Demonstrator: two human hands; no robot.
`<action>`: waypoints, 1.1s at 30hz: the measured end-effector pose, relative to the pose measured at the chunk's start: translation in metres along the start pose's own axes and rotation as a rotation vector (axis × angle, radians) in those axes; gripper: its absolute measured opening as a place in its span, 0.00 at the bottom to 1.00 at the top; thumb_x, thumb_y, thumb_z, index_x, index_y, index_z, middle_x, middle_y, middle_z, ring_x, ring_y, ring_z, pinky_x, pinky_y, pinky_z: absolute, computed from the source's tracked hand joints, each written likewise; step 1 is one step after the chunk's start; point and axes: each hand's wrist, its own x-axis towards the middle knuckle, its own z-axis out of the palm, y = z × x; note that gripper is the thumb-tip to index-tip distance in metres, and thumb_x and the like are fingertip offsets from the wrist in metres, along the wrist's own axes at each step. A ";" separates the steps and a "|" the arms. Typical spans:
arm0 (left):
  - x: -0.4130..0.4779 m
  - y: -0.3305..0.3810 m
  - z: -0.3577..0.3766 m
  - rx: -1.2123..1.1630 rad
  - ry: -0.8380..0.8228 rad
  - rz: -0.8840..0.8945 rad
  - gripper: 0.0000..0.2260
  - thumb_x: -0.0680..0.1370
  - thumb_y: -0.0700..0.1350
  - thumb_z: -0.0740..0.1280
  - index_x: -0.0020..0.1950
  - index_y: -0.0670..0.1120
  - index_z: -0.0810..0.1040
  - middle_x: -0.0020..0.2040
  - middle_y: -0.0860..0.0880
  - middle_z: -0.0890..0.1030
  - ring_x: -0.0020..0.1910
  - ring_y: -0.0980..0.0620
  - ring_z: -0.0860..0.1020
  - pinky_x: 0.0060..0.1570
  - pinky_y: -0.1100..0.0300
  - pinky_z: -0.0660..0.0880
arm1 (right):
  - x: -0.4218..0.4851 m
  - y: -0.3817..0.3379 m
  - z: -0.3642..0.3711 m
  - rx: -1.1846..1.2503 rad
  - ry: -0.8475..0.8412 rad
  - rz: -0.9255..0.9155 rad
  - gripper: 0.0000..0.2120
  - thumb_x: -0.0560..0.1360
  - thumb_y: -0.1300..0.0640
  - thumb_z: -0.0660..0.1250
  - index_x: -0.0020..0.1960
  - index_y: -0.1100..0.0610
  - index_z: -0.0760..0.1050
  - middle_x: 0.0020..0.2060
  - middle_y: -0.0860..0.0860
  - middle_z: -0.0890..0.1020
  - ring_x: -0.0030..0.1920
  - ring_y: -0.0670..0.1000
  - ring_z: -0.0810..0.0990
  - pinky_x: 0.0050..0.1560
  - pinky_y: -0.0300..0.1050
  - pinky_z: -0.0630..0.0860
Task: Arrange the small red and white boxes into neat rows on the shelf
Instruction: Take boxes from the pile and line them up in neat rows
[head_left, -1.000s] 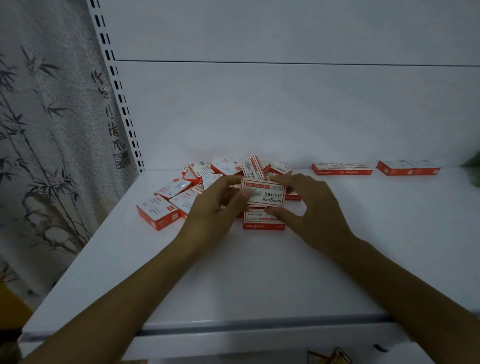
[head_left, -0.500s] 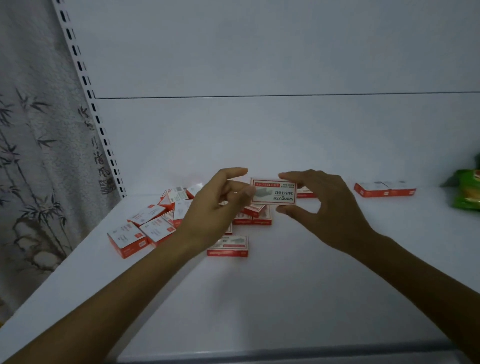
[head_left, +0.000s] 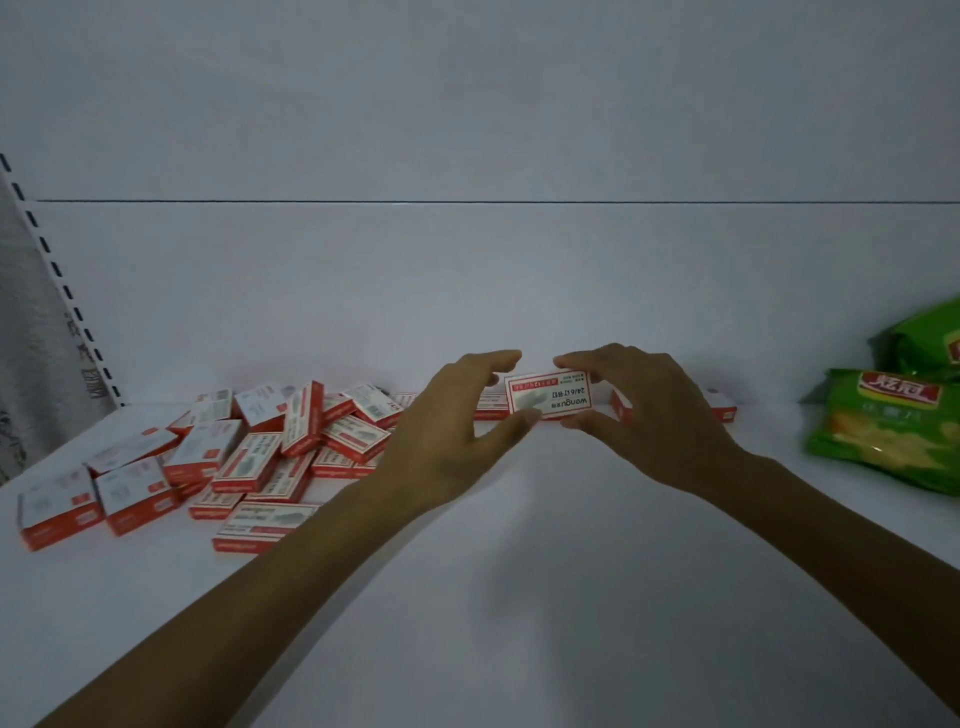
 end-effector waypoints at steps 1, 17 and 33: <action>0.005 0.006 0.005 0.001 -0.006 -0.009 0.26 0.73 0.61 0.60 0.68 0.53 0.68 0.62 0.55 0.75 0.58 0.59 0.73 0.55 0.60 0.71 | 0.001 0.009 -0.002 -0.005 -0.009 -0.041 0.24 0.68 0.44 0.67 0.61 0.53 0.74 0.50 0.51 0.82 0.46 0.48 0.79 0.46 0.52 0.78; 0.040 0.036 0.036 -0.829 0.021 -0.686 0.06 0.76 0.38 0.66 0.52 0.40 0.77 0.49 0.44 0.83 0.43 0.50 0.83 0.43 0.60 0.79 | 0.001 0.039 0.007 0.491 -0.120 0.248 0.40 0.65 0.48 0.75 0.70 0.50 0.59 0.54 0.46 0.75 0.50 0.44 0.76 0.42 0.26 0.71; 0.010 0.003 0.025 -0.008 0.024 -0.259 0.36 0.70 0.63 0.67 0.73 0.53 0.58 0.71 0.54 0.66 0.68 0.57 0.65 0.65 0.58 0.65 | 0.004 0.038 0.018 0.154 0.036 0.047 0.18 0.67 0.52 0.73 0.55 0.54 0.76 0.48 0.49 0.82 0.44 0.49 0.80 0.41 0.46 0.79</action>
